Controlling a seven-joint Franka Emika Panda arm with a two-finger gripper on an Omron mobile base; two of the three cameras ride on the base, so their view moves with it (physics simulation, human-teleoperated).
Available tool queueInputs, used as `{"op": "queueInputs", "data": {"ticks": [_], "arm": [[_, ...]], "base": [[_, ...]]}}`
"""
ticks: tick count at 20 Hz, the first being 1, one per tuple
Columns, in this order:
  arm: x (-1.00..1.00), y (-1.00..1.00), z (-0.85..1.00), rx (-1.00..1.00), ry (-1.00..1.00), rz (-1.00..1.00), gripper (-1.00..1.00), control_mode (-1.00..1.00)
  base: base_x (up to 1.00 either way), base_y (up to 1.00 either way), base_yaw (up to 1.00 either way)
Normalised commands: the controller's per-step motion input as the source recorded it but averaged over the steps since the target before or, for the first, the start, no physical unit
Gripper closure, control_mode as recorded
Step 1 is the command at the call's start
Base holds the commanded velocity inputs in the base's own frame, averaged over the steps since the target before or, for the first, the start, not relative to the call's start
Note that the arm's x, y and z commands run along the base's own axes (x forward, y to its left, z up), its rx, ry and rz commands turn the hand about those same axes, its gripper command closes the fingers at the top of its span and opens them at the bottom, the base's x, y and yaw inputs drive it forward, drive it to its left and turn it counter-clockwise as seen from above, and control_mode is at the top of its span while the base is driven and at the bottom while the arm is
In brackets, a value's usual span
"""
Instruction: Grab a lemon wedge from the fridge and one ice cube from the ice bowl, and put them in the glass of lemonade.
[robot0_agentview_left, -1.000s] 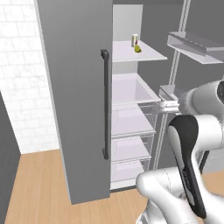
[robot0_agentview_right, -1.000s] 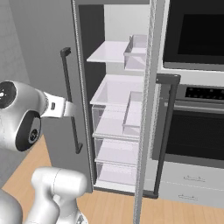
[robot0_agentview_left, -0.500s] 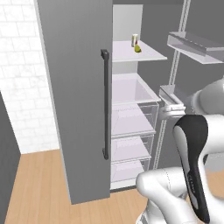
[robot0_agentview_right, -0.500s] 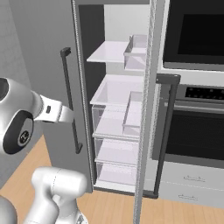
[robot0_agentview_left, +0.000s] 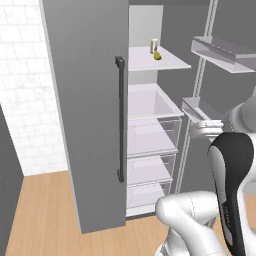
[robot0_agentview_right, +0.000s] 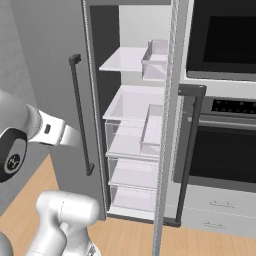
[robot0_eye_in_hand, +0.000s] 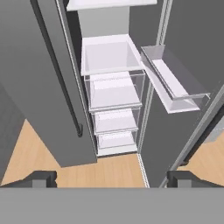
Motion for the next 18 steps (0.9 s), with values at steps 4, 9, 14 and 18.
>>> {"op": "queueInputs", "data": {"ticks": [4, 9, 14, 18], "arm": [[0.17, -0.26, 0.19, 0.07, 0.0, 0.0, -1.0, -1.0], [-0.07, 0.0, 0.02, 0.02, 0.0, 0.0, -1.0, -1.0], [-0.46, 0.0, 0.0, 0.0, 0.01, 0.0, -1.0, -1.0], [-0.26, 0.0, 0.0, 0.0, 0.0, 0.0, -1.0, -1.0]], "base": [[0.0, 0.0, 0.0], [0.0, 0.0, 0.0], [0.0, 0.0, 0.0], [0.0, 0.0, 0.0]]}}
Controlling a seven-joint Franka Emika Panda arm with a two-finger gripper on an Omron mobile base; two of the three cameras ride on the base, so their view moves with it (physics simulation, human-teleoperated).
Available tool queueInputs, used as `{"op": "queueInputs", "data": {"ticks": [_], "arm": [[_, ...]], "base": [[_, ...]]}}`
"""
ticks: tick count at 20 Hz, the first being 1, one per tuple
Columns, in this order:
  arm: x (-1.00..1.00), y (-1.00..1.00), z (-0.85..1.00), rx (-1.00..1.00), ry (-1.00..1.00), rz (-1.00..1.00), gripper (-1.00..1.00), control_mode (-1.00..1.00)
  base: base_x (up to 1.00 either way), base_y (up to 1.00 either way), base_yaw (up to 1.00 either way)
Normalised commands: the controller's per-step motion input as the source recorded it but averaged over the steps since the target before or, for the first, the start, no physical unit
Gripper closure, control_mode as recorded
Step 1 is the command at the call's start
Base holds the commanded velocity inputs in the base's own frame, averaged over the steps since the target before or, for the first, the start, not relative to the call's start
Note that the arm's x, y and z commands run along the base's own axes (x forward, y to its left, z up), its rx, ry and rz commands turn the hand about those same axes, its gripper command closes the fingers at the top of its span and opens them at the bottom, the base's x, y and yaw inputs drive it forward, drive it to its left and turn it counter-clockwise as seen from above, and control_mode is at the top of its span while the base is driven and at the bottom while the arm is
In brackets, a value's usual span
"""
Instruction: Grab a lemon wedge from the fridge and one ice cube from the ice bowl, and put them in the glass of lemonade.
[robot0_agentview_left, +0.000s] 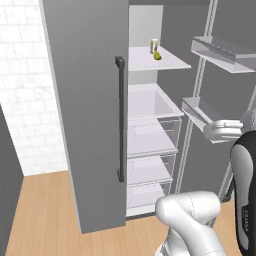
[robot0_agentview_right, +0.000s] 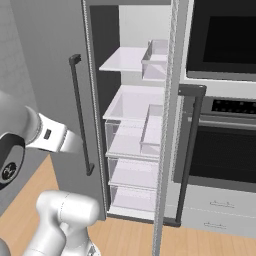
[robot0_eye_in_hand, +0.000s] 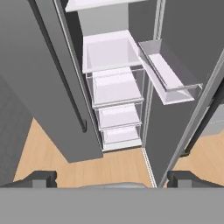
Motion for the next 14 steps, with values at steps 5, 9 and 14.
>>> {"op": "queueInputs", "data": {"ticks": [5, 9, 14], "arm": [[0.0, 0.0, 0.0, 0.0, 0.0, -0.04, -1.0, -1.0], [-0.19, 0.0, 0.0, 0.0, 0.01, -0.03, -1.0, -1.0], [-0.09, 0.0, 0.0, 0.0, 0.0, 0.0, -1.0, 1.0]], "base": [[0.0, 0.0, 0.0], [0.0, 0.0, 0.0], [-0.03, 0.0, -0.01]]}}
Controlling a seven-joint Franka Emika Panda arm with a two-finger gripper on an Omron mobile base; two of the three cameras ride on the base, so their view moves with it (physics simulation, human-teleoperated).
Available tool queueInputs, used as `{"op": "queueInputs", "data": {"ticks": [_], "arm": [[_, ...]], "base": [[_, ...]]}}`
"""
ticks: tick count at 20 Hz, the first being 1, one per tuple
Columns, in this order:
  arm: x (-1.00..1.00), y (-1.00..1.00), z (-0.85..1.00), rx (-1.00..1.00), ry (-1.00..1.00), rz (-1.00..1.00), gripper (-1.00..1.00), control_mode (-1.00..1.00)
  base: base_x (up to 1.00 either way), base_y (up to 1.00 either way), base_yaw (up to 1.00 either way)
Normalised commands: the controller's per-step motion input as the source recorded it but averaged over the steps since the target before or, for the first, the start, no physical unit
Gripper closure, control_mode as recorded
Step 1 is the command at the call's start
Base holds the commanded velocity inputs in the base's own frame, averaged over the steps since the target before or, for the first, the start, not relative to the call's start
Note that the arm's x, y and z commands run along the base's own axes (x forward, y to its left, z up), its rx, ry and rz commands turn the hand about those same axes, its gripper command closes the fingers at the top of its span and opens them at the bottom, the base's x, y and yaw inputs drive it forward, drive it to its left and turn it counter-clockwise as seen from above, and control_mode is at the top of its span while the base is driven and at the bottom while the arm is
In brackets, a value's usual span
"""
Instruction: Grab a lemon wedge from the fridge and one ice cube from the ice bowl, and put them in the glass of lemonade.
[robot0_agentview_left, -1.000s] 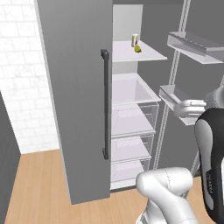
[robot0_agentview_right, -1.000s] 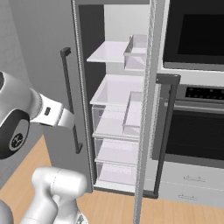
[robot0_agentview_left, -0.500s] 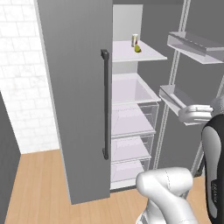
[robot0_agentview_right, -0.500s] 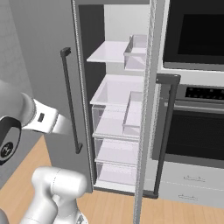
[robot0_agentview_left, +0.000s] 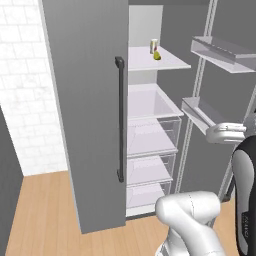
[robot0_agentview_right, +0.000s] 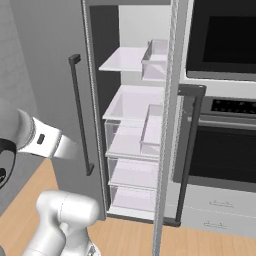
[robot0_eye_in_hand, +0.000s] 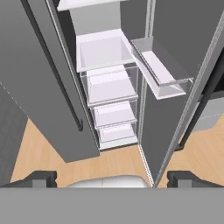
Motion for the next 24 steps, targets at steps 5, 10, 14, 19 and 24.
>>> {"op": "queueInputs", "data": {"ticks": [5, 10, 14, 19, 24], "arm": [[0.0, 0.0, 0.0, 0.0, 0.0, 0.0, -1.0, 1.0], [0.0, 0.0, 0.0, 0.0, 0.0, 0.0, -1.0, 1.0], [0.0, 0.0, 0.0, 0.0, 0.0, 0.0, -1.0, 1.0], [0.0, 0.0, 0.0, 0.0, 0.0, 0.0, -1.0, 1.0], [0.0, 0.0, 0.0, 0.0, 0.0, 0.0, -1.0, 1.0]], "base": [[0.01, 0.0, -0.14], [0.26, 0.0, -0.17], [0.21, 0.0, -0.1], [0.46, 0.0, -0.03], [0.84, 0.0, -0.02]]}}
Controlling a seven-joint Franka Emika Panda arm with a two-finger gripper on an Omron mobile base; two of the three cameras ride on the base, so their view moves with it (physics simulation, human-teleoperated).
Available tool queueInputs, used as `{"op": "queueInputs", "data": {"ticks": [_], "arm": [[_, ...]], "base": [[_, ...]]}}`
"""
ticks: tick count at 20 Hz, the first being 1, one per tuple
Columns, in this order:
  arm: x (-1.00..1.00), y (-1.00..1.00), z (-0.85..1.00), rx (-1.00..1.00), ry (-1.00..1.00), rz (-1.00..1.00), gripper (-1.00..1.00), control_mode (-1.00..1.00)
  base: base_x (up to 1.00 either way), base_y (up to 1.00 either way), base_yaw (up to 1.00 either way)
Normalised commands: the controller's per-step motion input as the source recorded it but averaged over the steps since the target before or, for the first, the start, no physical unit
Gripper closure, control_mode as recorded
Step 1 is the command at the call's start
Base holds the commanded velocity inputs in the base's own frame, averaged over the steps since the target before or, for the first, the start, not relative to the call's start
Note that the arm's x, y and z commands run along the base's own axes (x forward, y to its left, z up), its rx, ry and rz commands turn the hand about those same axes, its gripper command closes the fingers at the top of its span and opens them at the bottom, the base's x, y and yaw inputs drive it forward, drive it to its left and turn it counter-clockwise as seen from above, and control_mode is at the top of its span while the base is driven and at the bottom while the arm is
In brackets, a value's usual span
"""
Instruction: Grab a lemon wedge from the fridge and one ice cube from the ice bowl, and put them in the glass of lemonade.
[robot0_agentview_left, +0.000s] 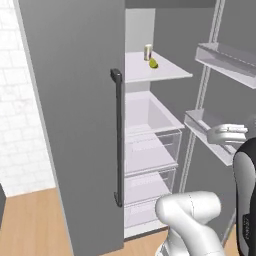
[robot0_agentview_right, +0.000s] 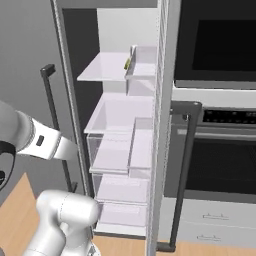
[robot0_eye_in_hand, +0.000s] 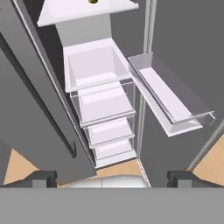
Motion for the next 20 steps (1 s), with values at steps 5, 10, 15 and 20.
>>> {"op": "queueInputs", "data": {"ticks": [5, 10, 15, 20], "arm": [[0.0, 0.0, 0.0, 0.0, 0.0, 0.0, -1.0, 1.0], [0.0, 0.0, 0.0, 0.0, 0.0, 0.0, -1.0, 1.0], [0.0, 0.0, 0.0, 0.0, 0.0, 0.0, -1.0, 1.0], [0.0, 0.0, 0.0, 0.0, 0.0, 0.0, -1.0, 1.0]], "base": [[0.83, 0.0, -0.03], [0.75, -0.01, -0.01], [0.55, -0.15, 0.0], [0.38, -0.37, 0.02]]}}
